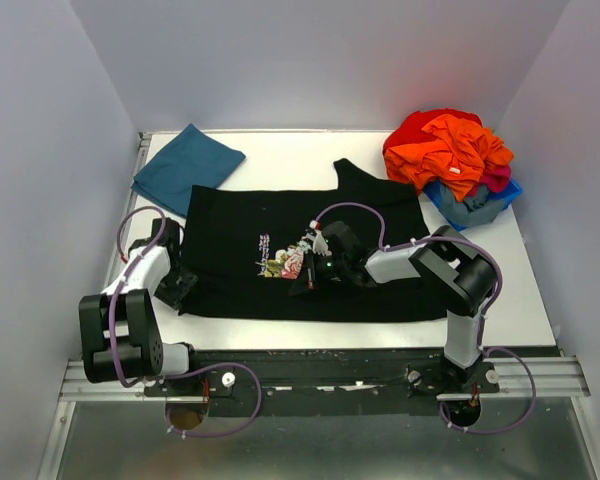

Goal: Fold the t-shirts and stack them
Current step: Fold the flattened tshirt in 1/3 of the way, then grap the side of the flattened tshirt furthest away from the robot with both arms

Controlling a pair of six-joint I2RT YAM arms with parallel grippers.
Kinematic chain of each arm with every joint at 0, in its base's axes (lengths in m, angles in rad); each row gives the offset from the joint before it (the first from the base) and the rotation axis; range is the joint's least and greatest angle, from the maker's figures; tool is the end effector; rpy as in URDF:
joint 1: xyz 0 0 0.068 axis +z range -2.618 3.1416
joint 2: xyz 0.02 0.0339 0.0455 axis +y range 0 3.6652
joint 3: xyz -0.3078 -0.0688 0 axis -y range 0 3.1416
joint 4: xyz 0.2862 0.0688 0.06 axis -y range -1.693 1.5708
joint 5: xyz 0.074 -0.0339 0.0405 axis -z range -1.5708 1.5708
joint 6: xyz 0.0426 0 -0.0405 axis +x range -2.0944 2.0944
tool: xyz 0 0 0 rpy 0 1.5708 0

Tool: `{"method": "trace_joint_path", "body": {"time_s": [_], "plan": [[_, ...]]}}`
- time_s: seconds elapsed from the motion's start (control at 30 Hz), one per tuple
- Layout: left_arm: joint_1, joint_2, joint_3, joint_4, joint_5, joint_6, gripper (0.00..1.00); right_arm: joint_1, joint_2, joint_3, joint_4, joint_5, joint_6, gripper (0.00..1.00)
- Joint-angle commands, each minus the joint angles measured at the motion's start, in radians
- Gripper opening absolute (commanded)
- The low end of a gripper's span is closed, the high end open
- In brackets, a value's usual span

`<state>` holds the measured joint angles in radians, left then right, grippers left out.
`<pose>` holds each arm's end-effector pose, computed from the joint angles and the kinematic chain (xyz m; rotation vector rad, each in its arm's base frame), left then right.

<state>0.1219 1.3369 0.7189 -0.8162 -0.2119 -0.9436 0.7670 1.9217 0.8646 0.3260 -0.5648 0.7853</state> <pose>0.2296 0.0372 0.1814 -1.5041 2.5090 0.2053 0.2726 0.2944 0.1093 -0.3118 2.5937 1.3466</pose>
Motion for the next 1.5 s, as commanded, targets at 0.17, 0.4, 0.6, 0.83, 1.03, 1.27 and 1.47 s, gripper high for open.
{"method": "trace_joint_path", "body": {"time_s": [0.17,0.4,0.6,0.83,1.03,1.27,1.47], "plan": [[0.134,-0.022,-0.069,-0.041,0.014,-0.02,0.0,0.003,-0.013,-0.006,-0.079,0.069,-0.026,0.01],[0.133,-0.016,0.025,-0.096,-0.024,0.025,0.79,0.005,-0.012,-0.003,-0.09,0.074,-0.027,0.01],[0.134,-0.077,0.155,-0.118,-0.139,0.158,0.93,0.005,-0.02,-0.003,-0.082,0.071,-0.035,0.01],[0.128,-0.133,0.175,0.055,0.014,0.288,0.9,0.005,-0.035,-0.012,-0.07,0.075,-0.046,0.01],[0.064,-0.2,0.105,0.452,0.145,0.278,0.89,0.005,-0.052,-0.021,-0.058,0.082,-0.054,0.01],[-0.017,0.003,0.253,0.64,0.04,0.227,0.86,0.005,-0.05,-0.021,-0.054,0.082,-0.058,0.01],[-0.028,0.206,0.456,0.635,-0.012,0.235,0.82,0.005,-0.059,-0.015,-0.07,0.097,-0.069,0.01]]}}
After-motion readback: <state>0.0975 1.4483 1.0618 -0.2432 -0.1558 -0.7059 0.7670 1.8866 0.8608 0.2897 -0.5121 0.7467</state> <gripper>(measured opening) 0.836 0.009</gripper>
